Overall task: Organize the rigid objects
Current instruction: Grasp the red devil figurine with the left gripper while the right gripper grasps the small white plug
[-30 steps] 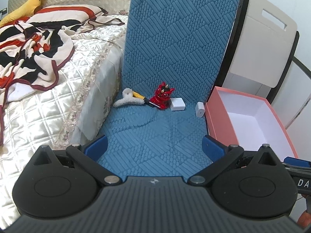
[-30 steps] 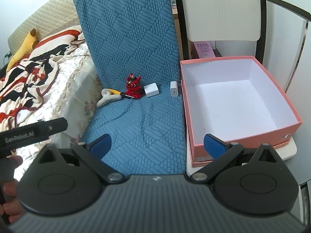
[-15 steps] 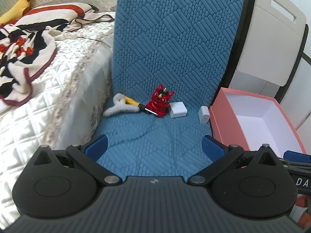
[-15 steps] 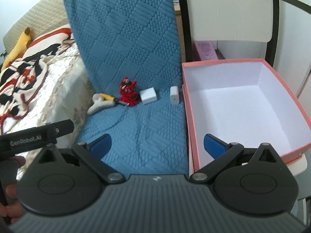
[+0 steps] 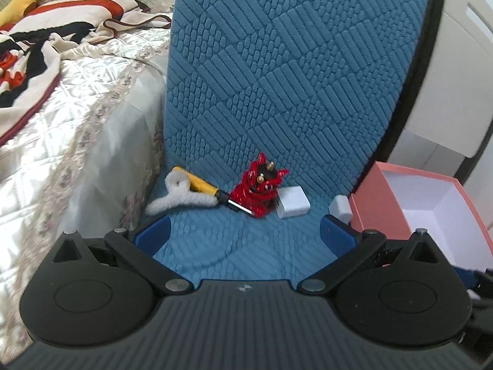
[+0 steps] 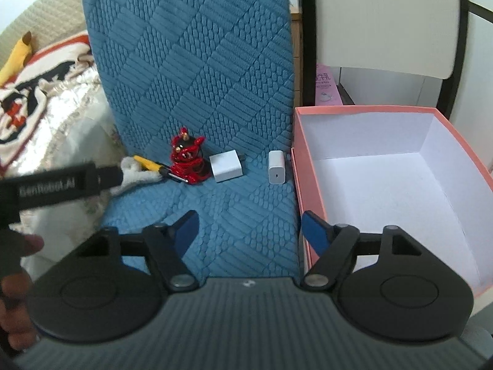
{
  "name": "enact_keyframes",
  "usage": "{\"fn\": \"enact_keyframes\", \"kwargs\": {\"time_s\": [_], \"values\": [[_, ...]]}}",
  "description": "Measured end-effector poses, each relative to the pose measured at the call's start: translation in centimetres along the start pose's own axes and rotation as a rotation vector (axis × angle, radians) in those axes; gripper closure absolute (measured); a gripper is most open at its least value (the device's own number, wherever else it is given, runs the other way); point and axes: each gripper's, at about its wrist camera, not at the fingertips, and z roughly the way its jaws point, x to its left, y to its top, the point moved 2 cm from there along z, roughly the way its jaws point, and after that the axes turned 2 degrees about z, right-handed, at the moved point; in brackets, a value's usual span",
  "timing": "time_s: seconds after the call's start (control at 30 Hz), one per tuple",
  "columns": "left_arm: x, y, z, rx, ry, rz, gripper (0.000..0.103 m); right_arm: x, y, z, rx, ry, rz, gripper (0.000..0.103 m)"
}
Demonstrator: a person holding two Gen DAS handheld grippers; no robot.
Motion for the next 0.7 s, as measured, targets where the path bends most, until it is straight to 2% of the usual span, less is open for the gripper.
{"fn": "enact_keyframes", "kwargs": {"time_s": [0.17,0.3,0.5,0.7], "values": [[0.8,1.1,3.5,-0.021,-0.047,-0.023,0.000,1.1,0.8,2.9,-0.006,-0.020,-0.050,0.039],[1.3,1.7,6.5,-0.013,-0.079,-0.021,0.000,1.6,1.4,5.6,-0.023,-0.051,-0.055,0.053],[1.7,2.2,11.0,0.017,-0.133,-0.020,0.001,1.7,2.1,10.0,-0.045,-0.141,-0.095,0.057],[1.1,2.6,14.8,0.036,-0.139,0.023,0.007,2.1,1.9,14.4,-0.046,-0.220,-0.150,0.063]]}}
